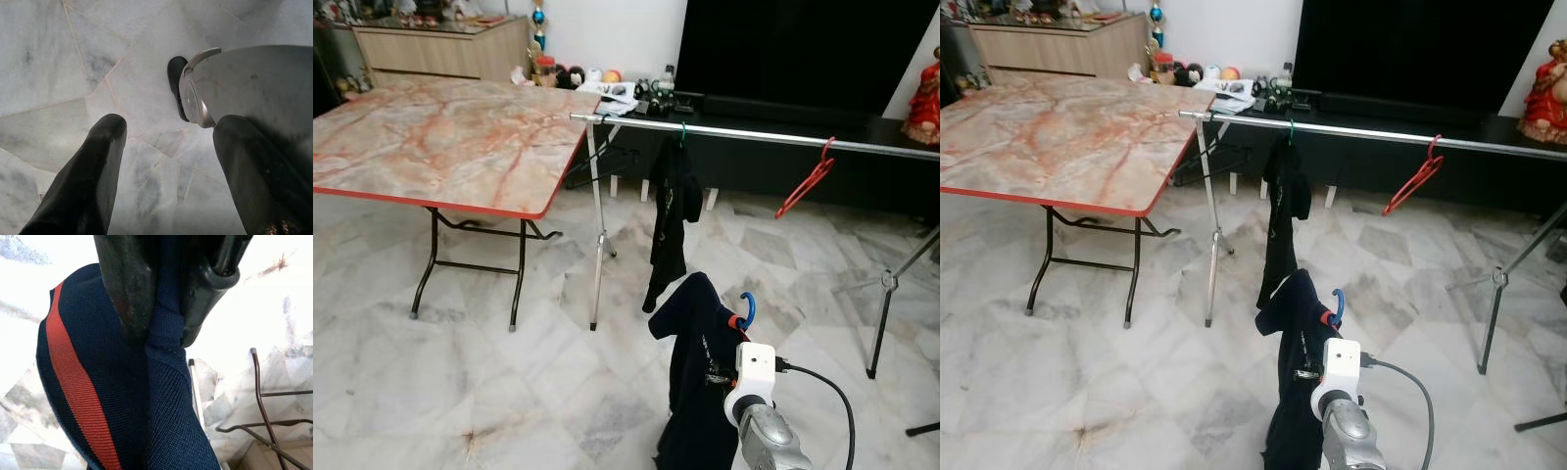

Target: Hang hanger

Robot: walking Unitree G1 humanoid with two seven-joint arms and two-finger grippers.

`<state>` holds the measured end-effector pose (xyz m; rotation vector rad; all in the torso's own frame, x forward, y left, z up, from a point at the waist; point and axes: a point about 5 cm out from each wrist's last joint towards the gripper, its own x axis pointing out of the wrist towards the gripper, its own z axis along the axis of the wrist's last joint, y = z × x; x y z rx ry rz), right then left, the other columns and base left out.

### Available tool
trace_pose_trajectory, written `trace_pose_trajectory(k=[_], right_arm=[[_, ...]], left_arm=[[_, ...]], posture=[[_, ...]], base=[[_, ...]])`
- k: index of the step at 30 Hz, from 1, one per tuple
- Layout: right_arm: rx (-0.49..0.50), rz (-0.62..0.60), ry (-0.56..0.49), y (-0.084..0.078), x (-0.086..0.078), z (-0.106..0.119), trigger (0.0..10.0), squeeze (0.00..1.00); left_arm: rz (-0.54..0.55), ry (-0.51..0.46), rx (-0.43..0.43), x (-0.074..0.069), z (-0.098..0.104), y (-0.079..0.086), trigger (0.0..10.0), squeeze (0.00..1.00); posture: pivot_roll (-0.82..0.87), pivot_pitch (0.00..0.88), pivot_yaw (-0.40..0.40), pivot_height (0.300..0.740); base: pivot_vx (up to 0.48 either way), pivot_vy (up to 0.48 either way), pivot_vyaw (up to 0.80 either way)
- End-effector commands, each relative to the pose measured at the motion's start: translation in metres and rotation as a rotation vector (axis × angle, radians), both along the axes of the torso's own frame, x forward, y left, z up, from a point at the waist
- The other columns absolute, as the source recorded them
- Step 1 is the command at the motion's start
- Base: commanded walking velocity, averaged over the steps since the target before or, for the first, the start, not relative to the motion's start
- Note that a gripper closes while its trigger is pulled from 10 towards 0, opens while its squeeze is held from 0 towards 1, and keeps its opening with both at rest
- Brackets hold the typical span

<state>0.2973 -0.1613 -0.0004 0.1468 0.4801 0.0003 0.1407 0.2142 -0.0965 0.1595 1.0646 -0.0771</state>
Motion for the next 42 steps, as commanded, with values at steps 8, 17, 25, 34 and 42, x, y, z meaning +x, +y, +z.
trace_pose_trajectory(k=[8, 17, 25, 34, 42], right_arm=[[-0.002, 0.006, -0.024, -0.001, 0.006, 0.006, 10.0, 0.00], [-0.002, 0.002, -0.024, -0.001, 0.006, 0.006, 10.0, 0.00], [-0.007, 0.028, -0.008, -0.001, 0.006, 0.006, 10.0, 0.00], [-0.077, 0.217, 0.043, 0.001, 0.009, 0.007, 10.0, 0.00], [-0.182, 0.351, 0.057, -0.005, 0.017, 0.016, 10.0, 0.00]], left_arm=[[-0.005, 0.020, -0.001, -0.005, -0.002, -0.001, 10.0, 0.00], [-0.004, 0.019, 0.001, -0.005, -0.002, 0.000, 10.0, 0.00], [-0.002, 0.018, 0.015, -0.005, -0.002, 0.001, 10.0, 0.00], [-0.004, -0.147, 0.083, 0.032, 0.017, 0.014, 10.0, 0.00], [-0.034, -0.495, 0.145, 0.104, 0.071, 0.028, 10.0, 0.00]], posture=[[0.13, 0.000, -0.051, 0.740], [0.13, 0.000, -0.050, 0.740], [0.13, 0.000, -0.050, 0.740], [0.14, 0.000, -0.056, 0.740], [0.15, 0.000, -0.067, 0.740]], base=[[-0.240, 0.000, 0.00], [-0.214, 0.000, 0.00], [0.000, 0.000, 0.00], [0.000, 0.000, 0.00], [0.000, 0.000, 0.00]])
